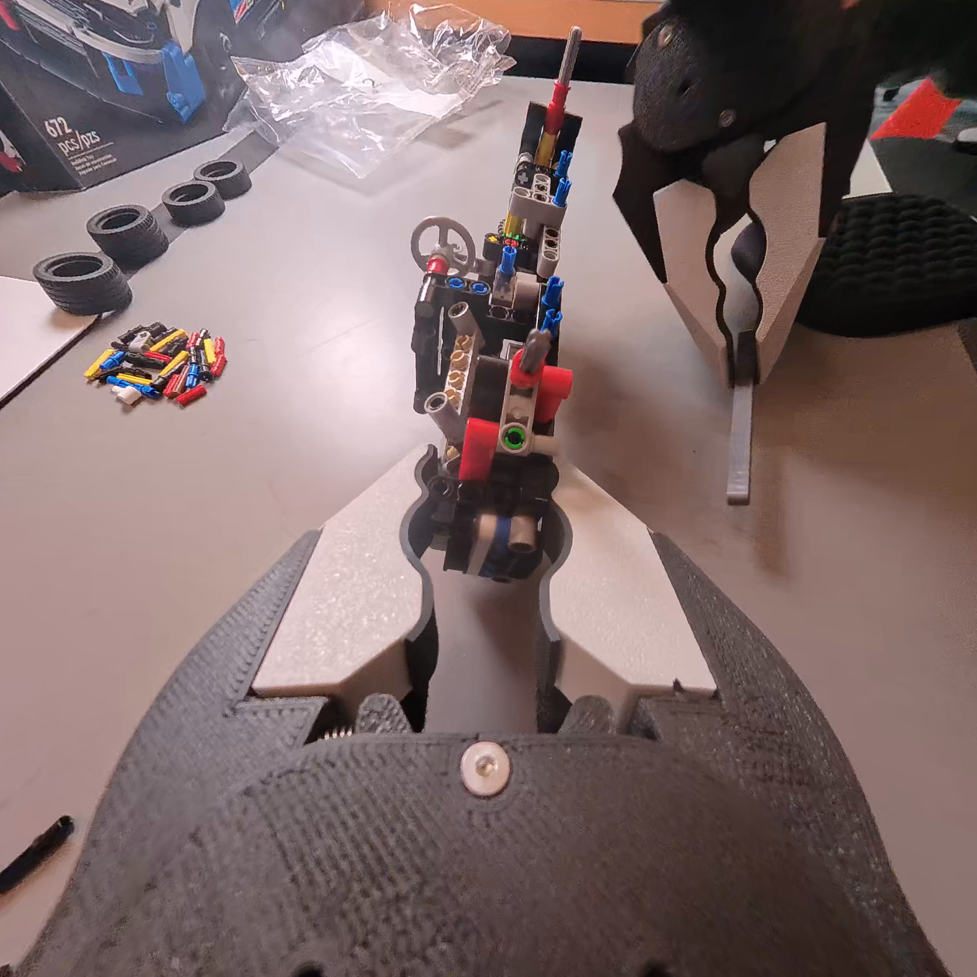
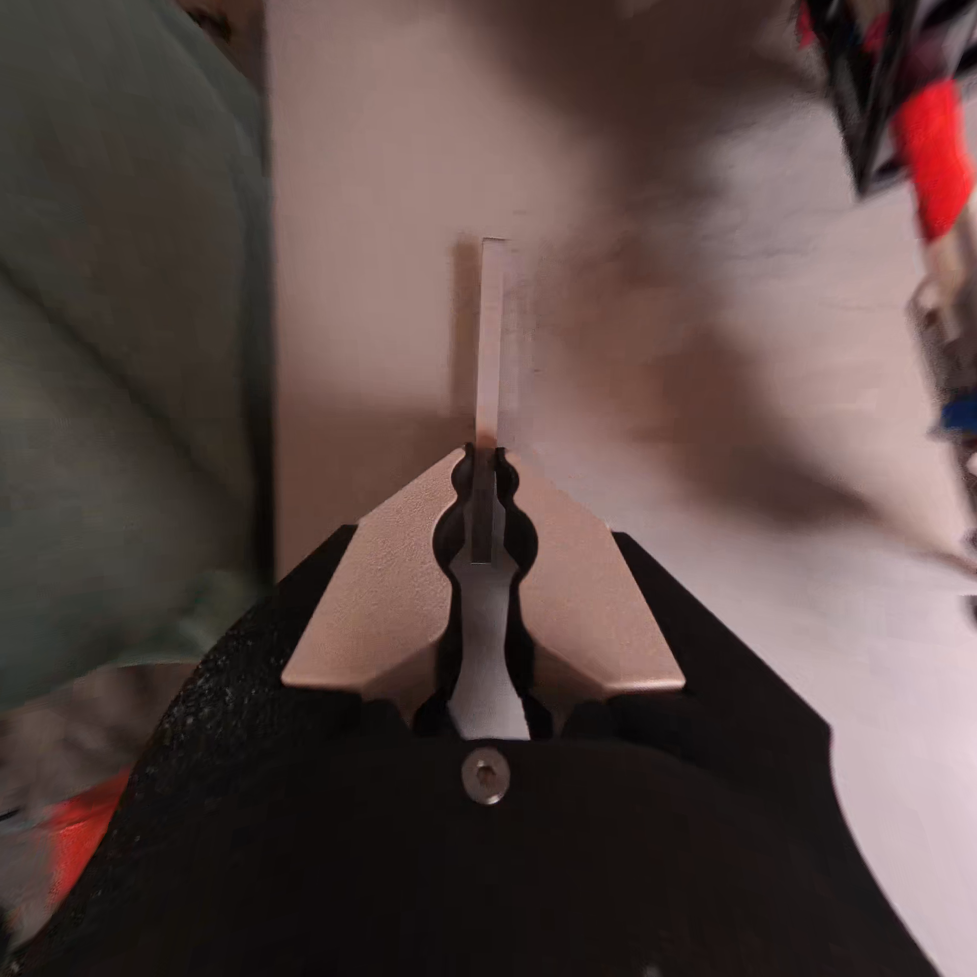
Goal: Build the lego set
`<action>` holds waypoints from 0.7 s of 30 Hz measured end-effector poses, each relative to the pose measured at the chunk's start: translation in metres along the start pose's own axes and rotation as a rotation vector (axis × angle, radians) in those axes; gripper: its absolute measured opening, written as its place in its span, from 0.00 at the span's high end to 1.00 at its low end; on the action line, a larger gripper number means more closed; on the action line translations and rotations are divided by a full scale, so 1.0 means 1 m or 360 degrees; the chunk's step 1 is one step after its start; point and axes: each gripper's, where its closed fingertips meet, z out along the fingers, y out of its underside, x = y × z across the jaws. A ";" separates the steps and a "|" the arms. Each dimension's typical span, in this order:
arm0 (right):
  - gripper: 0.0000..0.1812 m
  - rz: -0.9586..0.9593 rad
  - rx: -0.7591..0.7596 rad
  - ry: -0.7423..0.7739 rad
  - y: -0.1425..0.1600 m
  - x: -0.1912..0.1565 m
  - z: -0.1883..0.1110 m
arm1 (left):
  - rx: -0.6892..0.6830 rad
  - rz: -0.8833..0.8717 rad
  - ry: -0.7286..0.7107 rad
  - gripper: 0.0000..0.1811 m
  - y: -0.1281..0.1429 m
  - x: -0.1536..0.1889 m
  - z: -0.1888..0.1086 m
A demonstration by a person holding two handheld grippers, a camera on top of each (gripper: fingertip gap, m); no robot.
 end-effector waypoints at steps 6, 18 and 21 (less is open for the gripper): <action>0.94 0.0366 -0.0025 -0.0121 0.015 0.009 -0.001 | 0.0032 -0.0056 -0.0010 0.81 0.001 0.000 -0.005; 0.91 -0.0693 0.0009 0.1001 -0.008 -0.009 -0.006 | 0.0041 -0.0053 -0.0008 0.80 0.002 -0.002 -0.008; 0.91 -0.0850 -0.0109 0.1141 -0.002 -0.003 0.010 | 0.0048 -0.0054 -0.0008 0.80 0.001 -0.002 -0.007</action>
